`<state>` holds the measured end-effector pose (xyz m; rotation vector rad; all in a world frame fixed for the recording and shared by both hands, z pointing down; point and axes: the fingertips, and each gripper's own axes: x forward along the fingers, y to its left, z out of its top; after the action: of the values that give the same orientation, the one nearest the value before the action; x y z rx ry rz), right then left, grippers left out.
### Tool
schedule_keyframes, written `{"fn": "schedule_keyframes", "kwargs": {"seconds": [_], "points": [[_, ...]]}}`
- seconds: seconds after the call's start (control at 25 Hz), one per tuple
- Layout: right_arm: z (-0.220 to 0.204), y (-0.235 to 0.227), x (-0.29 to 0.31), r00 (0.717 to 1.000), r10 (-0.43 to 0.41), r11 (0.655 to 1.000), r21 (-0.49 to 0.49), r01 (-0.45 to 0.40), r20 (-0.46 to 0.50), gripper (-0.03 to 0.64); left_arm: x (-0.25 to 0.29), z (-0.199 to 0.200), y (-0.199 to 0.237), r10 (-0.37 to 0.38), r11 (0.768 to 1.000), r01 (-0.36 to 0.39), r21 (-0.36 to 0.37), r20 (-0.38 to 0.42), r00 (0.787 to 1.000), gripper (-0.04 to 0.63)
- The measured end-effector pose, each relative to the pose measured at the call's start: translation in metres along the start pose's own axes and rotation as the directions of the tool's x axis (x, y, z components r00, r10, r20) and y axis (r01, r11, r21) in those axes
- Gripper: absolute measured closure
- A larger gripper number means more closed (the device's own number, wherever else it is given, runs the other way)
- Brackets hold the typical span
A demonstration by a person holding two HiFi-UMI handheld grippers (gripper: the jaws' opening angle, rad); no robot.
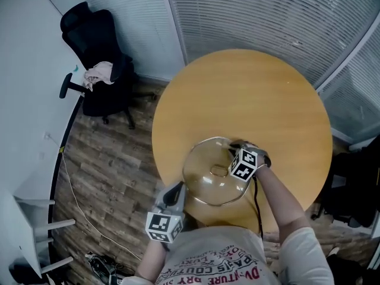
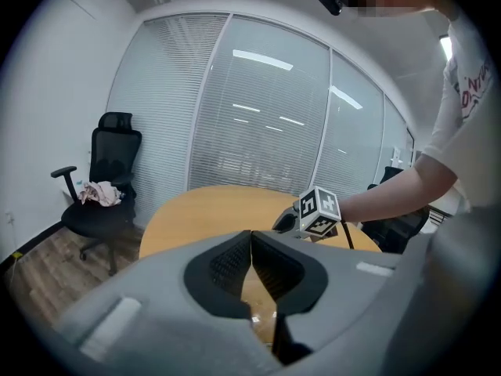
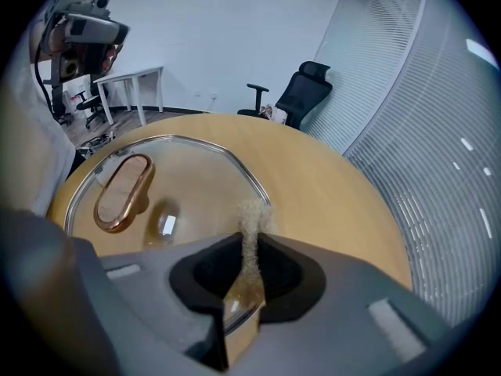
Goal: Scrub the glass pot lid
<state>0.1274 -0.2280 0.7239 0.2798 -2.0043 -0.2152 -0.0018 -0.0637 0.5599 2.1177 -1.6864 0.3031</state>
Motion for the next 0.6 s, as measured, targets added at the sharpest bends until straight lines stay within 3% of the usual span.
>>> {"fn": "schedule_keyframes", "kwargs": {"seconds": [0.2,0.6], "points": [[0.002,0.005,0.002,1.000,0.015,0.999,-0.044,-0.015,0.003,0.558,-0.010,0.001,0.005,0.026,1.000,-0.026,-0.008,0.005,1.000,0.588],[-0.009,0.013,-0.009,1.000,-0.012,1.000,-0.015,0.012,-0.026,0.558,-0.009,0.011,0.011,-0.020,1.000,0.020,0.016,0.011,1.000,0.587]]}}
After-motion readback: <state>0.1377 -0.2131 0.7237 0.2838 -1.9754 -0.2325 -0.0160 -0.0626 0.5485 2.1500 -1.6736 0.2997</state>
